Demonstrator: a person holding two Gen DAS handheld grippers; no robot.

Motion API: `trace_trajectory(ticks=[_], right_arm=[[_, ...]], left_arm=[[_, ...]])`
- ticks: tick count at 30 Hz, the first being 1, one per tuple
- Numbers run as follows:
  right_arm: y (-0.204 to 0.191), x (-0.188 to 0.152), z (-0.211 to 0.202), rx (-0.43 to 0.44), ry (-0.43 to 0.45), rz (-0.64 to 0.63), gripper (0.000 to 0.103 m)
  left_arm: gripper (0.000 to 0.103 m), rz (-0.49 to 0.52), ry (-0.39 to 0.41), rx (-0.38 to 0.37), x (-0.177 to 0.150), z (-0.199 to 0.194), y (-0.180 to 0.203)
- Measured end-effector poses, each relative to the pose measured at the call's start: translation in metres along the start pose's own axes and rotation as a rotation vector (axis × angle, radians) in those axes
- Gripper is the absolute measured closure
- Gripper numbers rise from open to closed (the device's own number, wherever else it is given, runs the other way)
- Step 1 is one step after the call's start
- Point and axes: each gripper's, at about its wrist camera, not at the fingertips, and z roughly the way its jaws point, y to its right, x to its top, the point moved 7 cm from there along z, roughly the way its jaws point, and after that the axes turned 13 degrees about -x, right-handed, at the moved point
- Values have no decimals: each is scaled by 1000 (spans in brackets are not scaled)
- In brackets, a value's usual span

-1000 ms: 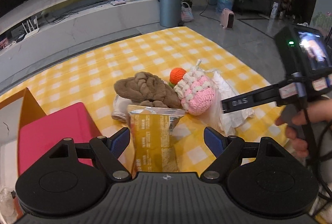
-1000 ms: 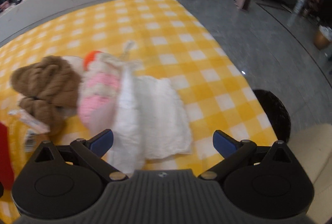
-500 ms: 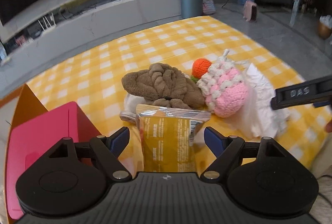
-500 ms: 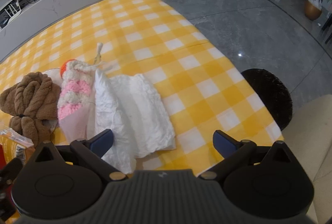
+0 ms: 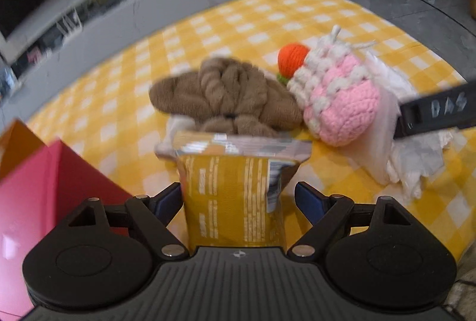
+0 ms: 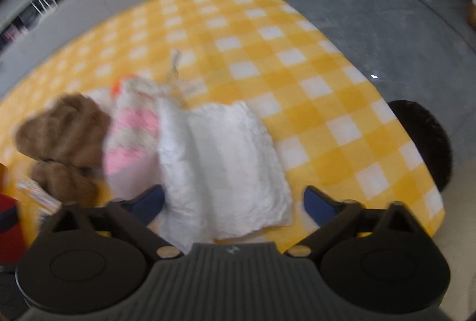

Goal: Organize soft objects
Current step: 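Grasp the yellow snack packet with the left tool while the right tool grasps the white cloth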

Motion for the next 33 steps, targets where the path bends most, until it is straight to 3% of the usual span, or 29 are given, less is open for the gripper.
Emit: trace_trajectory(ticks=[2,3,4,6,9,15,33], right_arm=[[-1,-2,7,45,-36,31,41],[0,-2,4,56,-28,36,55],[0,-2,2,77,-26,39,60],[2,-4,-3,92,-14,41,75],[8,-5,-15,67,18,44,84],[32,-5,-42,67,102,110,85],[51,-4,-70,96,187,174,85]], left_arm=[[26,-22,-50,-17,-5,8,-4],[27,-20,-62,-18,-6,10,-5],[35,-21,-49,-35,-6,8,-6],[39,-23,-57,-48,-7,5,-8],[43,-12,-64,-57,-10,-1,-6],[43,27,-37,-89,-13,-19,3],[44,-157,170,-366,11,-93,-6]])
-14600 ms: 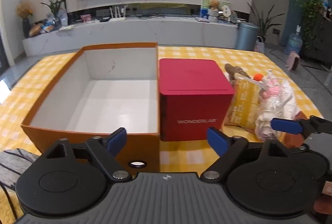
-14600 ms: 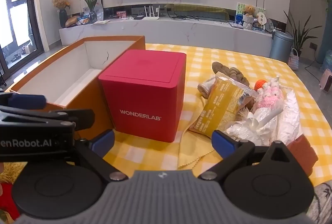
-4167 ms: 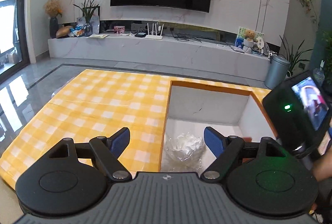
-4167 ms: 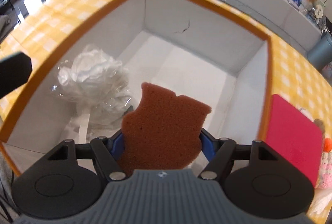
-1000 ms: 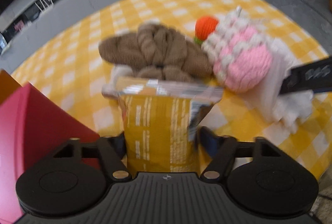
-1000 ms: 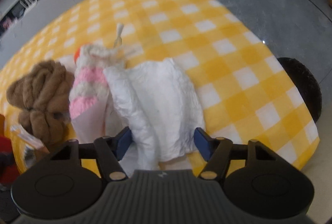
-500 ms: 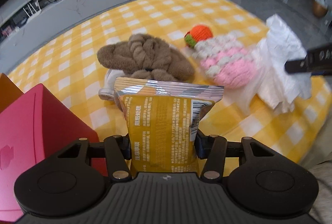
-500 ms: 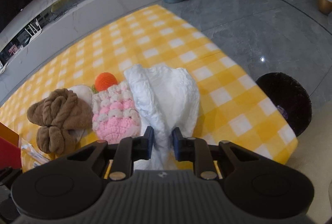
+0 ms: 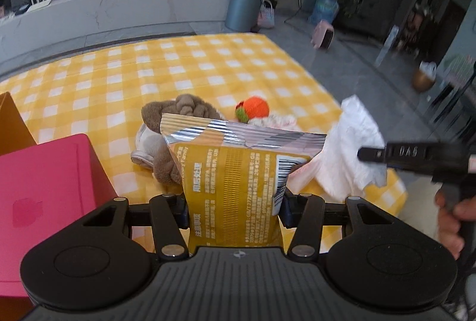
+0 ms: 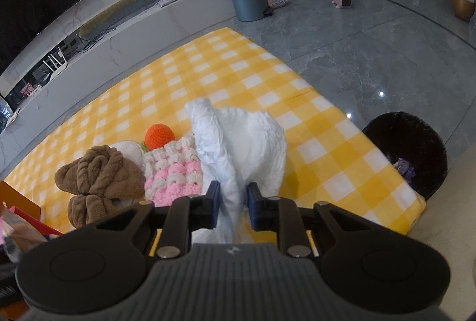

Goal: Organize soft objects
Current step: 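Grasp the yellow snack packet with the left tool while the right tool grasps the white cloth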

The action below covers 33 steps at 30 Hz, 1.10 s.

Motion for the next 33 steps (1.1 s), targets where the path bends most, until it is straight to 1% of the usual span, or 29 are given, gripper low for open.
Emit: trace_trajectory(ticks=[3,5,7,8,10,12,14,15,18,20,22,25,26,28,29,30,31,33], right_arm=[[5,3,-9,-29,31,-5,86],[7,3,-13,-17,41,-1,87],[6,2,-13,-8,31,-14,87],[3,-1,-10,-26,15,-55,86],[-4,-10,3,-74,-36,-134,81],[-9,-17,20,-113,-102,-176,67],[-14,-21,36,-132,-160,-201,61],[-16,-22,43,-139,-175,-212,58],[-22,-26,56,-190,-206,-248,50],[-27,-28,61,-190,-212,-269,42],[-30,-30,65,-205,-219,-300,41],[-33,-33,71,-221,-236,-325,35],[-33,-34,73,-226,-241,-330,35],[-33,-34,74,-225,-239,-336,39],[-34,-34,73,-215,-236,-336,46],[-34,-34,72,-207,-233,-336,51],[-33,-33,72,-213,-229,-333,54],[-31,-32,70,-216,-218,-325,68]], left_arm=[[44,-21,30,-26,5,-13,-1],[44,-23,50,-26,8,-20,-1],[44,-15,68,-11,10,-26,-1],[44,-8,73,-5,11,-29,-1],[44,0,80,1,10,-33,0],[44,2,84,-2,8,-35,0],[44,-7,85,-10,6,-35,-2],[44,-11,87,-14,5,-38,-3],[44,-11,87,-18,3,-39,-4],[44,-13,88,-18,3,-42,-5],[44,-11,90,-17,3,-43,-5],[44,-14,97,-16,3,-47,-6],[44,-16,100,-16,4,-49,-7],[44,-18,105,-16,3,-53,-7],[44,-19,106,-15,3,-54,-7],[44,-21,110,-15,3,-57,-7],[44,-20,115,-15,3,-59,-8],[44,-17,125,-14,4,-66,-9]])
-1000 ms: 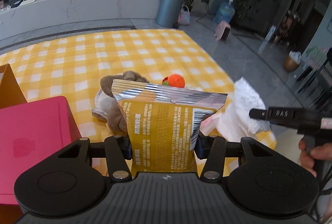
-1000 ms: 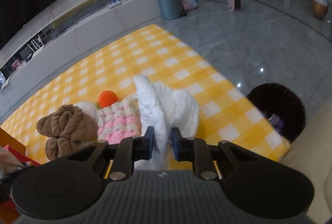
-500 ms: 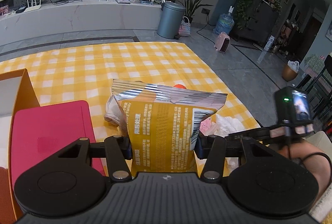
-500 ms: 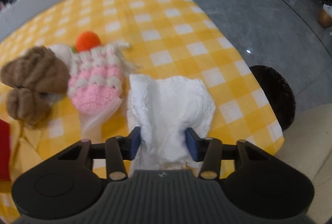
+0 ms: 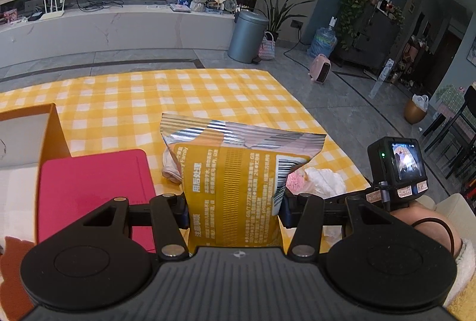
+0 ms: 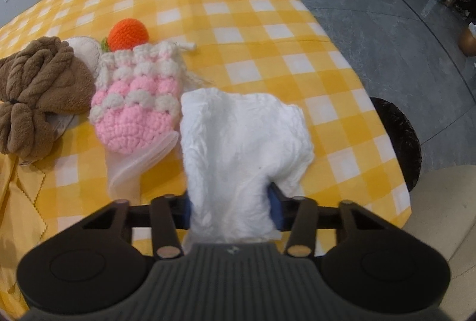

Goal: Organize soft objects
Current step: 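Grasp the yellow snack packet with the left tool while the right tool grasps the white cloth, then lift the white cloth with the right tool and release it into the open box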

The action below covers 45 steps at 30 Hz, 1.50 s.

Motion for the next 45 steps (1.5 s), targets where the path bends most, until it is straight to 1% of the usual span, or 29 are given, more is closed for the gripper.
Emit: trace_trajectory(ticks=[1,3,4,7,10,13,15,18,20,23,26,28,29,31,32,33,34,36,38,39,40,42,43,45], right_arm=[[2,0,-2,4,8,11,72],[9,1,-12,15,40,46,86],[14,2,-19,17,65,65,86],[30,1,-47,64,150,133,87],[36,2,-72,114,223,160,87],[31,3,-96,184,277,164,87],[24,3,-118,213,326,151,87],[13,4,-160,270,421,119,87],[1,3,-195,302,497,96,87],[-25,0,-247,418,583,65,87],[-72,-6,-290,547,611,4,87],[-113,-12,-308,620,596,-58,87],[-137,-16,-314,657,572,-92,86],[-186,-26,-319,709,504,-187,86],[-214,-32,-317,719,464,-259,86],[-242,-38,-314,708,431,-327,86],[-267,-43,-308,666,406,-382,86],[-312,-52,-293,527,384,-488,86],[-346,-62,-273,408,329,-567,86],[-361,-69,-262,355,292,-621,86],[-374,-75,-253,301,274,-674,86],[-392,-81,-236,168,274,-747,86],[-399,-83,-230,123,273,-765,86],[-412,-86,-222,65,275,-806,86]], left_arm=[[44,-1,5,0,2,-3,-1],[44,-9,14,-3,4,-10,-4],[44,-15,20,-5,3,-14,-6],[44,-38,48,-5,6,-31,-15],[44,-73,86,14,8,-53,-31],[44,-98,139,55,9,-80,-50],[44,-119,181,89,8,-100,-65],[44,-164,254,137,7,-133,-89],[44,-194,292,173,4,-152,-106],[44,-245,338,219,-3,-176,-135],[44,-305,361,248,-13,-191,-161],[44,-330,375,267,-19,-200,-174],[44,-341,387,278,-20,-205,-181],[44,-349,423,315,-25,-221,-193],[44,-349,441,340,-26,-228,-197],[44,-349,451,365,-28,-233,-200],[44,-350,456,388,-31,-241,-207],[44,-353,459,418,-35,-245,-212],[44,-362,450,408,-38,-245,-217],[44,-370,446,393,-40,-244,-218],[44,-376,445,377,-40,-243,-218],[44,-381,445,354,-43,-242,-219],[44,-378,446,350,-43,-242,-219],[44,-364,451,340,-45,-243,-217]])
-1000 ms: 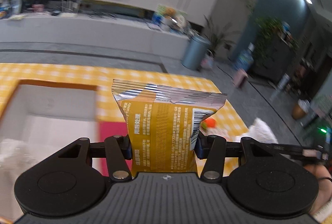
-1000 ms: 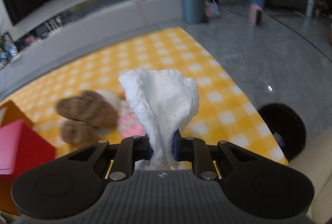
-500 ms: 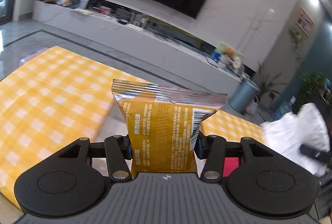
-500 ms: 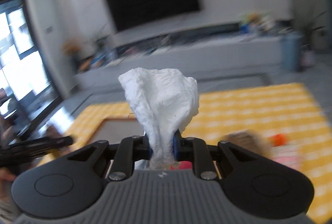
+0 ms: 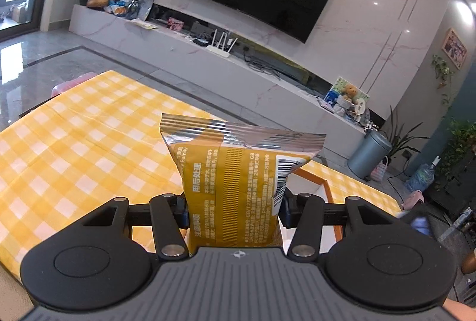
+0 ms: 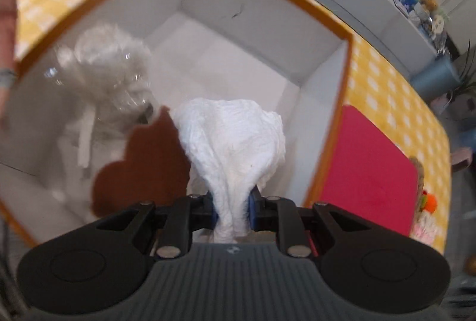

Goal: Organize soft objects
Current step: 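Lift the white cloth with the right tool and release it into the open box, then lower the yellow snack packet into the open box and open the left tool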

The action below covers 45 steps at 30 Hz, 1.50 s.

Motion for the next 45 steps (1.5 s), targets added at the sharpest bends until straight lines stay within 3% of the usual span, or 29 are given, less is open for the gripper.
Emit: trace_trajectory(ticks=[2,4,6,10,14,19,21,24,29,35,45], right_arm=[[-4,4,4,-67,-4,-37,86],[-16,4,13,-22,-45,-56,86],[-29,-2,19,21,-92,-67,86],[-32,-3,16,62,-65,-27,85],[-22,-9,12,95,-75,6,69],[-14,-17,-23,162,35,0,45],[-6,-15,-37,141,91,14,26],[4,-12,-58,134,179,9,11],[27,-23,-85,147,248,41,5],[64,-32,-93,149,298,124,5],[111,-51,-66,150,279,254,5]], left_arm=[[44,-5,-2,-22,0,-2,-1],[44,-11,4,-34,1,-5,-1],[44,16,8,14,1,-7,-4],[44,-10,10,41,3,-7,-15],[45,-23,6,55,4,-6,-21],[44,-17,-5,28,4,-4,-17],[44,-17,-10,21,4,-3,-15],[44,-9,-13,18,4,-2,-12],[45,-11,-21,-19,3,2,-6],[45,10,-58,-92,-2,24,15],[45,121,-294,-94,-57,91,53]])
